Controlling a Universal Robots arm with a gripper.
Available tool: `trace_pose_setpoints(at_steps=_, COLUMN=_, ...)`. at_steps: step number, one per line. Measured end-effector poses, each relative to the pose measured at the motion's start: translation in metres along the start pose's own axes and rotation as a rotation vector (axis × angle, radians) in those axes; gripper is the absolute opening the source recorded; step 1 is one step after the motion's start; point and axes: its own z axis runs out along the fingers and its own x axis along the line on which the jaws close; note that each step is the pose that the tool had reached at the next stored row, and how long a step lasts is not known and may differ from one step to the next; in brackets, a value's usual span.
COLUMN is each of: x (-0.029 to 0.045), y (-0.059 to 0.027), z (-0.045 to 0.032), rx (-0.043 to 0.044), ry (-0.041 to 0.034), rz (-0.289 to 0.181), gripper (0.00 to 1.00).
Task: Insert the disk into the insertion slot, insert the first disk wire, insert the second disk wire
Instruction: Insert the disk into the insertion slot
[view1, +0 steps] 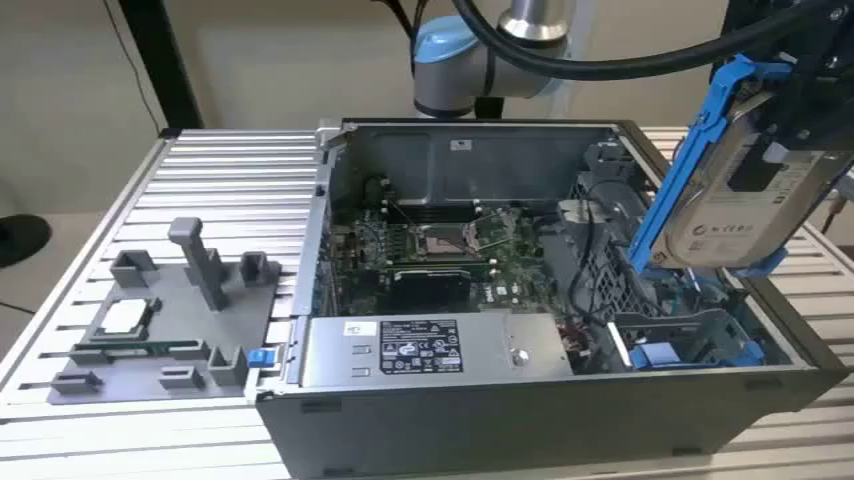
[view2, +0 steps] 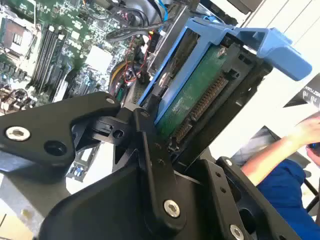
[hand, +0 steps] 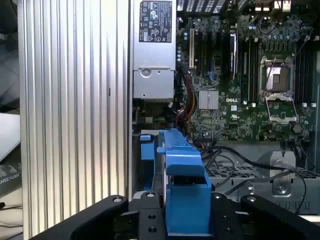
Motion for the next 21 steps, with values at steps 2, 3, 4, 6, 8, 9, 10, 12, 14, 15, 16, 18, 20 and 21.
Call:
trace_pose_setpoints(at_steps=2, x=0.0000, y=0.0000, z=0.0000, rx=0.0000, ry=0.0000, rz=0.000, gripper=0.00)
trace_pose_setpoints(at_steps=3, x=0.0000, y=0.0000, z=0.0000, rx=0.0000, ry=0.0000, rz=0.000, gripper=0.00)
trace_pose_setpoints(at_steps=4, x=0.0000, y=0.0000, z=0.0000, rx=0.0001, ry=0.0001, rz=0.000, gripper=0.00)
trace_pose_setpoints(at_steps=6, x=0.0001, y=0.0000, z=0.0004, rx=0.0003, ry=0.0002, rz=0.000, gripper=0.00)
trace_pose_setpoints(at_steps=8, x=0.0008, y=0.0000, z=0.0010, rx=0.0003, ry=0.0000, rz=0.000, gripper=0.00)
trace_pose_setpoints(at_steps=9, x=0.0012, y=0.0000, z=0.0014, rx=0.0003, ry=-0.0001, rz=0.000, gripper=0.00)
trace_pose_setpoints(at_steps=10, x=0.0017, y=-0.0001, z=0.0019, rx=0.0003, ry=-0.0001, rz=0.000, gripper=0.00)
trace_pose_setpoints(at_steps=12, x=0.0027, y=-0.0001, z=0.0031, rx=0.0003, ry=0.0000, rz=0.000, gripper=0.00)
trace_pose_setpoints(at_steps=14, x=0.0031, y=-0.0002, z=0.0047, rx=0.0003, ry=0.0002, rz=0.000, gripper=0.00)
trace_pose_setpoints(at_steps=15, x=0.0033, y=-0.0003, z=0.0058, rx=0.0003, ry=0.0001, rz=0.000, gripper=0.00)
trace_pose_setpoints(at_steps=16, x=0.0035, y=-0.0003, z=0.0066, rx=0.0003, ry=0.0002, rz=0.000, gripper=0.00)
trace_pose_setpoints(at_steps=18, x=0.0037, y=-0.0004, z=0.0086, rx=0.0002, ry=0.0000, rz=0.000, gripper=0.00)
trace_pose_setpoints(at_steps=20, x=0.0037, y=-0.0004, z=0.0099, rx=0.0002, ry=0.0000, rz=0.000, gripper=0.00)
trace_pose_setpoints(at_steps=21, x=0.0037, y=-0.0005, z=0.0102, rx=0.0002, ry=0.0000, rz=0.000, gripper=0.00)
